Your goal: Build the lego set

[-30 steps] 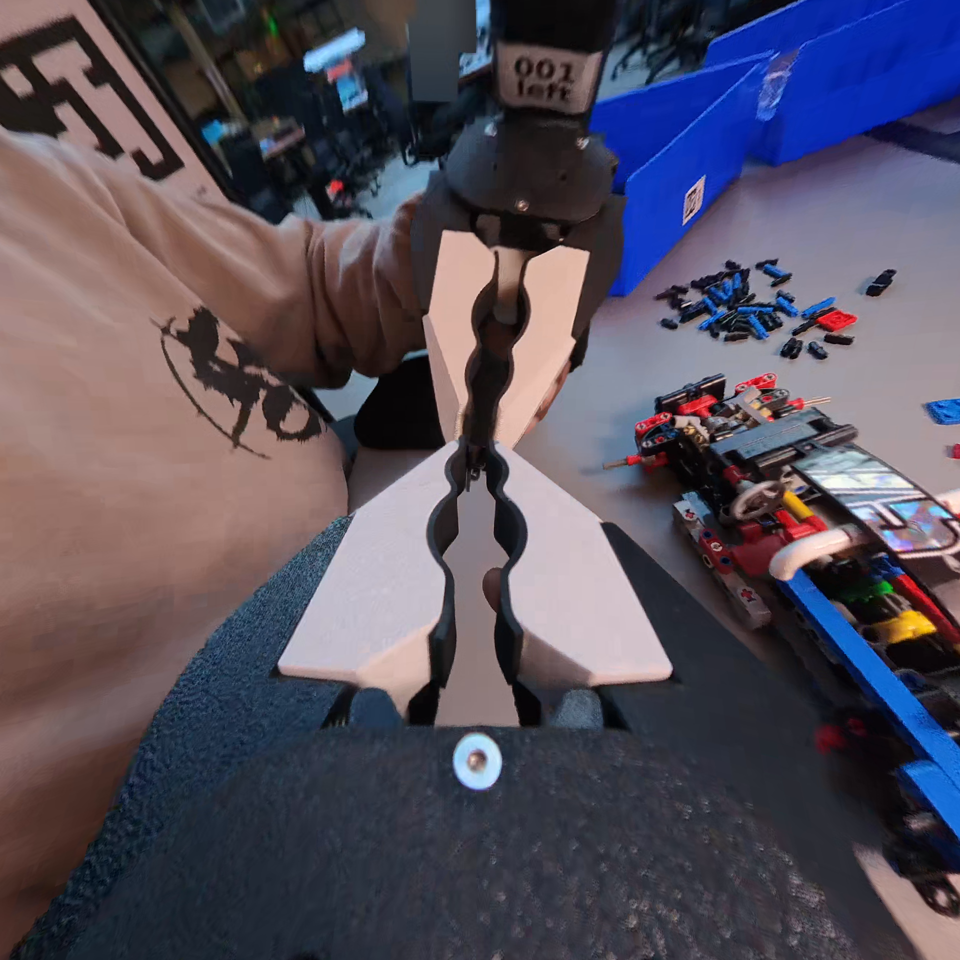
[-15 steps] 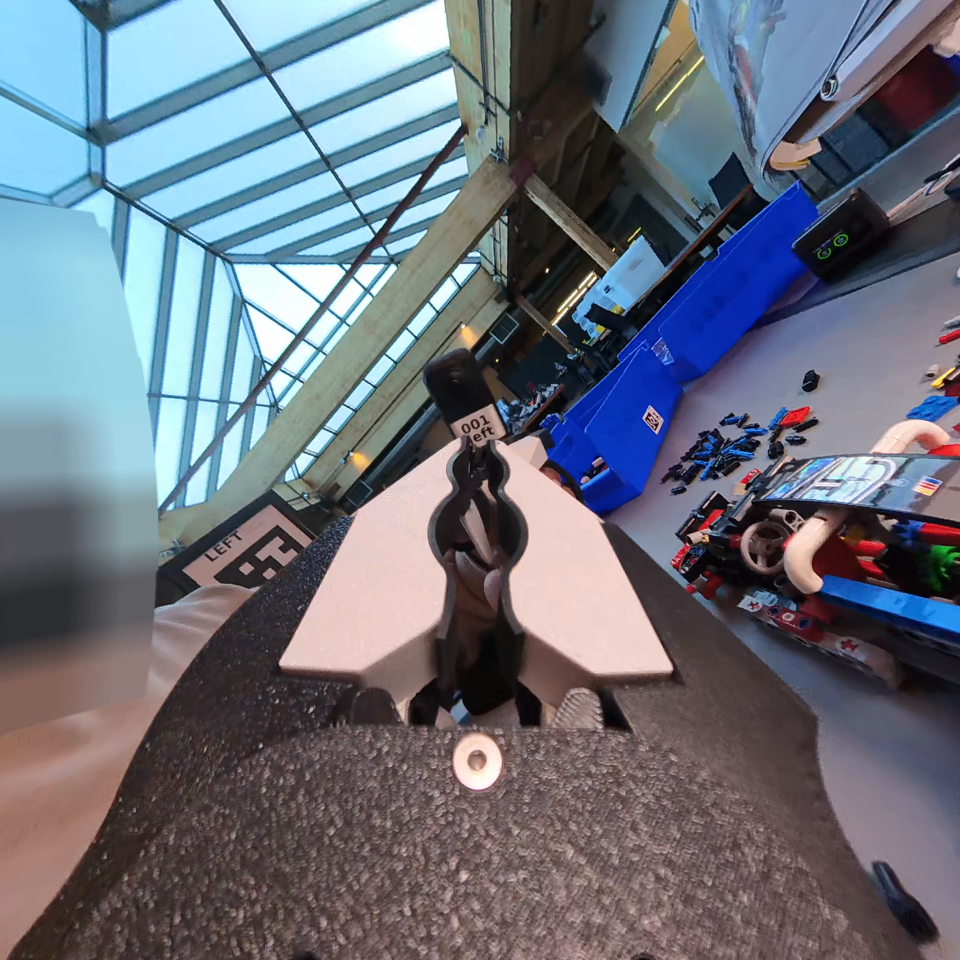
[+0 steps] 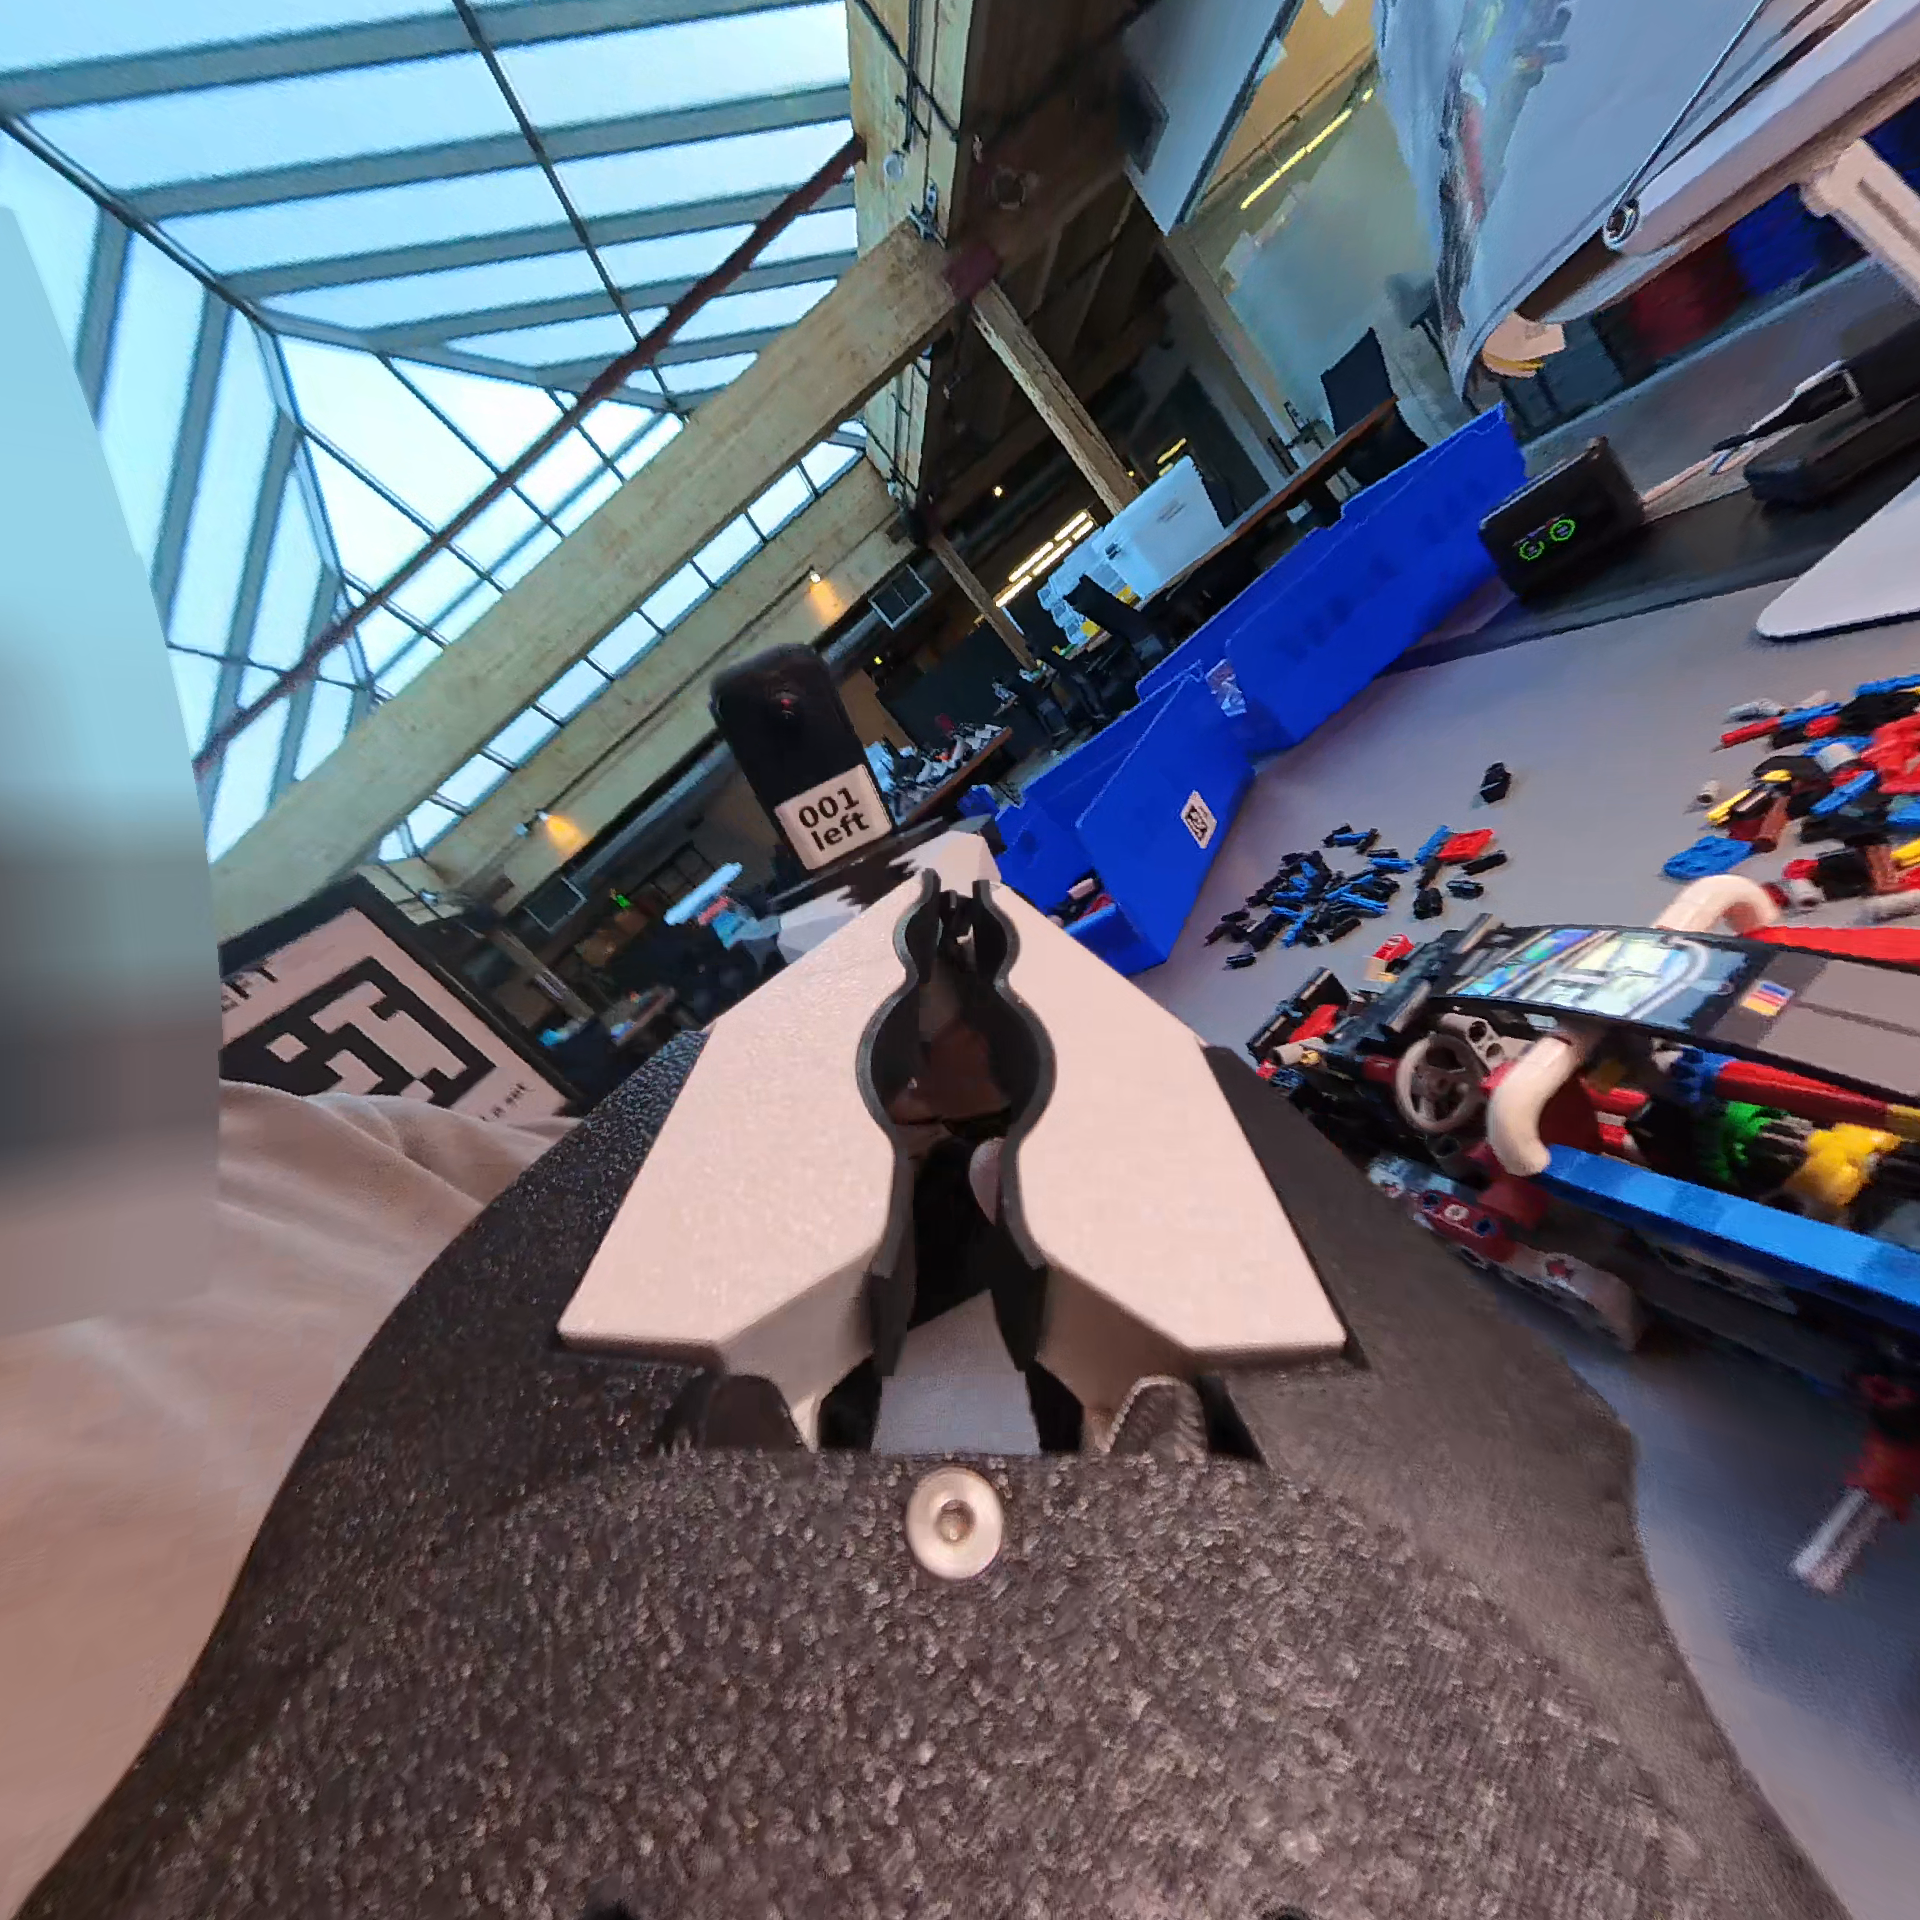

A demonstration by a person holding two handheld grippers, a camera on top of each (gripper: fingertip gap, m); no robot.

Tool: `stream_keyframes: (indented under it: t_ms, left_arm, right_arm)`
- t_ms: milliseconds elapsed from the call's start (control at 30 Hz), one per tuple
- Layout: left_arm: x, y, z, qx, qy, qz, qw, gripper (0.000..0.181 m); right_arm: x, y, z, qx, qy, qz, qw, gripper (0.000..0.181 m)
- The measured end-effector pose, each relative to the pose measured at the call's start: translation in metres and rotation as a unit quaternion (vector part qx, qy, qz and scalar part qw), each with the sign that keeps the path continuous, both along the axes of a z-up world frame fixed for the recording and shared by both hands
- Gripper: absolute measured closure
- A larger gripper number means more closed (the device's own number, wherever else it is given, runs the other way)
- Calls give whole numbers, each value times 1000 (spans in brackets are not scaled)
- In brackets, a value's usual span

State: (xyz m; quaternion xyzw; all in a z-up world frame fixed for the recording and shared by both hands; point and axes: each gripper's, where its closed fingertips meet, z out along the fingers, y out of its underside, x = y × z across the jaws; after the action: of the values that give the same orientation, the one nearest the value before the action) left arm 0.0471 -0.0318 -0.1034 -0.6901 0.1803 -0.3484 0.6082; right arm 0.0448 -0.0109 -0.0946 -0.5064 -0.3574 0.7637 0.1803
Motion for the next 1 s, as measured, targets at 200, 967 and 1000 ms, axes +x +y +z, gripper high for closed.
stream_keyframes:
  t_ms: [200,967,1000]
  left_arm:
    - [2,-7,-22,-63,-36,-40,997,169]
    - [-54,-8,15,6,-315,17,949,177]
    - [-52,-8,15,5,-314,15,949,177]
  right_arm:
    - [-5,-13,-18,154,-49,24,987,178]
    - [-47,-30,0,132,-21,16,991,168]
    - [-47,-32,1,133,-18,19,991,168]
